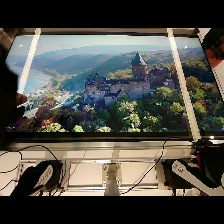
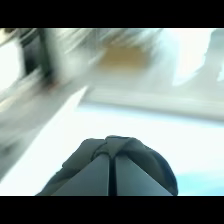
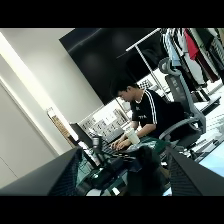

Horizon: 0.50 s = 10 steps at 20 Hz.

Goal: Fold the clothes and pants, and hang the long-sleeved shirts on hangers.

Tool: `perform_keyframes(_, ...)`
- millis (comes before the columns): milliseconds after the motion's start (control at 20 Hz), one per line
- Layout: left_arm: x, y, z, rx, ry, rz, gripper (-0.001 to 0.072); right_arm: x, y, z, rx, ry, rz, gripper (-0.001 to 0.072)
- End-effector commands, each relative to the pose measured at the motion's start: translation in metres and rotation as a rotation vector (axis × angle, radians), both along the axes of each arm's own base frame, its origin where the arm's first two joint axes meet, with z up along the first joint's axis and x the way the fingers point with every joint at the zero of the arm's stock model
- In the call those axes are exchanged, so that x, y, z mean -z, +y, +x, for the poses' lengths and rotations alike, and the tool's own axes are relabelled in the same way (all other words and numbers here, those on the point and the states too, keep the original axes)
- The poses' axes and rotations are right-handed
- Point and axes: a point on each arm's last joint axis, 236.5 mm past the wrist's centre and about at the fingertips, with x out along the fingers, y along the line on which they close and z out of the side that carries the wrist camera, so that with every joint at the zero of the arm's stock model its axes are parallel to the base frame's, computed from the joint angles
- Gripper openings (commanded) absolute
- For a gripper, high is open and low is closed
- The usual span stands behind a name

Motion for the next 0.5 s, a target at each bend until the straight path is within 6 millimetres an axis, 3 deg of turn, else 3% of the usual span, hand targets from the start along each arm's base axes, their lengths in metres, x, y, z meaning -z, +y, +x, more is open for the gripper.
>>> perform_keyframes(0,-0.047,-0.109,-0.021,0.295,-0.144,-0.049,0.0008,-0.007,-0.005,0.005,0.028,-0.011,0.028,0.0581)
perform_keyframes(200,-0.065,-0.224,-0.028,0.582,-0.190,-0.070,0.0006,0.004,-0.015,0.023,0.121,0.009,-0.016,0.0582)
perform_keyframes(350,-0.050,-0.289,-0.022,0.708,-0.144,-0.072,0.0007,0.028,-0.032,0.049,0.258,0.052,-0.115,0.0552)
perform_keyframes(400,-0.039,-0.309,-0.021,0.744,-0.118,-0.069,0.0007,0.037,-0.040,0.057,0.308,0.069,-0.151,0.0357)
perform_keyframes(450,-0.024,-0.330,-0.021,0.780,-0.084,-0.062,0.0008,0.044,-0.048,0.064,0.353,0.083,-0.180,0.0068)
